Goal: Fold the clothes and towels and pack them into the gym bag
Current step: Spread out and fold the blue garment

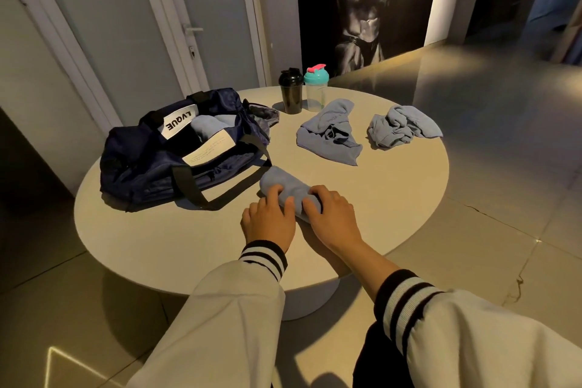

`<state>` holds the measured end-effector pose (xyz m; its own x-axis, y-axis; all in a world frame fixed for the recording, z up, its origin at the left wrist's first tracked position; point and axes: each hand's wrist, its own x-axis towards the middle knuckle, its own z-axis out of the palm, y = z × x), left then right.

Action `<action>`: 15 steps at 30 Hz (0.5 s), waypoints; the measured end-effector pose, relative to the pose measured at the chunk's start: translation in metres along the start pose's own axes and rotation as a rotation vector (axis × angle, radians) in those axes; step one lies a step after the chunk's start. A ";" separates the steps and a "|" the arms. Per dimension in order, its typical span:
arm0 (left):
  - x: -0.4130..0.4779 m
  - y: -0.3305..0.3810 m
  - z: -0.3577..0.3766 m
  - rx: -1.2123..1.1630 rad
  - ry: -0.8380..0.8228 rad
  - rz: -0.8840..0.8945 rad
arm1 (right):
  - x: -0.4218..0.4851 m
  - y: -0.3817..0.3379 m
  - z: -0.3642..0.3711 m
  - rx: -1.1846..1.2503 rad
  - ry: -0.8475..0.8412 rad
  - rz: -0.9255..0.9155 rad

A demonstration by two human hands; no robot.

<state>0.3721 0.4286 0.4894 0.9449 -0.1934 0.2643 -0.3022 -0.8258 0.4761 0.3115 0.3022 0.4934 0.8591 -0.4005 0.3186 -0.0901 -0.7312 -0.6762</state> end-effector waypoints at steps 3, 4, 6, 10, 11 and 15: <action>0.008 0.003 -0.001 -0.243 -0.081 0.028 | 0.003 -0.015 0.001 0.210 -0.018 0.106; 0.009 0.006 -0.003 -0.388 -0.107 0.014 | 0.005 -0.023 0.001 0.317 -0.036 0.157; 0.009 0.007 -0.012 -0.582 -0.110 -0.002 | 0.007 -0.036 0.004 0.505 -0.055 0.245; 0.033 0.007 -0.049 -0.777 -0.148 -0.013 | 0.031 -0.058 0.009 0.662 -0.040 0.145; 0.049 0.002 -0.056 -0.803 -0.174 -0.010 | 0.042 -0.064 0.013 0.684 -0.046 0.112; 0.125 -0.013 -0.088 -0.749 -0.230 -0.016 | 0.100 -0.089 0.039 0.729 -0.091 0.015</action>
<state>0.4834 0.4620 0.5897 0.9275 -0.3570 0.1108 -0.2152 -0.2675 0.9392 0.4247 0.3488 0.5595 0.9017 -0.3369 0.2711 0.2287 -0.1607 -0.9601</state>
